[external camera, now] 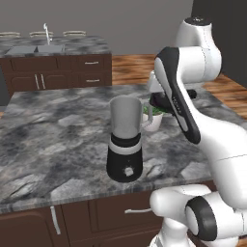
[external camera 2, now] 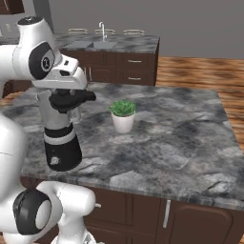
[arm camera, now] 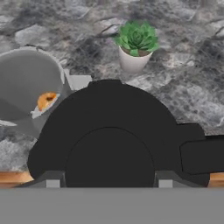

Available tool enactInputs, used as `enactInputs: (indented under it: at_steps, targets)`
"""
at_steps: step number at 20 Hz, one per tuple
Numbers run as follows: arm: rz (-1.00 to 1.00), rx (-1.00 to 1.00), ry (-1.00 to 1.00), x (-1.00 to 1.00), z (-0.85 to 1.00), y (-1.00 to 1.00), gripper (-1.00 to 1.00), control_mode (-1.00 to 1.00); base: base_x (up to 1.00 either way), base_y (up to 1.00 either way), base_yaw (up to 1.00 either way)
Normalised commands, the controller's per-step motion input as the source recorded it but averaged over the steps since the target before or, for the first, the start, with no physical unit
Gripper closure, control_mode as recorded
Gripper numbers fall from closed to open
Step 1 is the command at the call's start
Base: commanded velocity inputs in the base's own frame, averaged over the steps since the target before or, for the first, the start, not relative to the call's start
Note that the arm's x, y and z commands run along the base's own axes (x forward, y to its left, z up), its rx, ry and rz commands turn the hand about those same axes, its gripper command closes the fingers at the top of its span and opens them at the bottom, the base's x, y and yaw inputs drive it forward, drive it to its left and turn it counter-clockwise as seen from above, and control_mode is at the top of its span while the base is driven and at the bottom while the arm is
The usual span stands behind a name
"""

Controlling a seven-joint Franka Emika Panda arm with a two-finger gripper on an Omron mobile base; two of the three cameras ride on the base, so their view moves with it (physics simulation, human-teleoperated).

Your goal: Open the blender lid, put the tangerine in the blender, close the lid, and start the blender.

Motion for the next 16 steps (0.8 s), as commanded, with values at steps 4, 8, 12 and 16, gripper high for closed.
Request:
enactInputs:
  at_steps: [4,8,12,16]
  targets:
    - [0.00,-0.09,0.11,0.18,0.17,0.76,1.00,-1.00,0.00,0.00,0.00]
    - [0.00,-0.12,0.17,0.45,0.00,0.68,1.00,-1.00,0.00,0.00,0.00]
    - [0.00,-0.08,0.22,0.43,0.00,0.42,1.00,-1.00,0.00,0.00,0.00]
    - [-0.01,0.00,0.15,0.34,-0.02,0.19,1.00,-1.00,0.00,0.00,0.00]
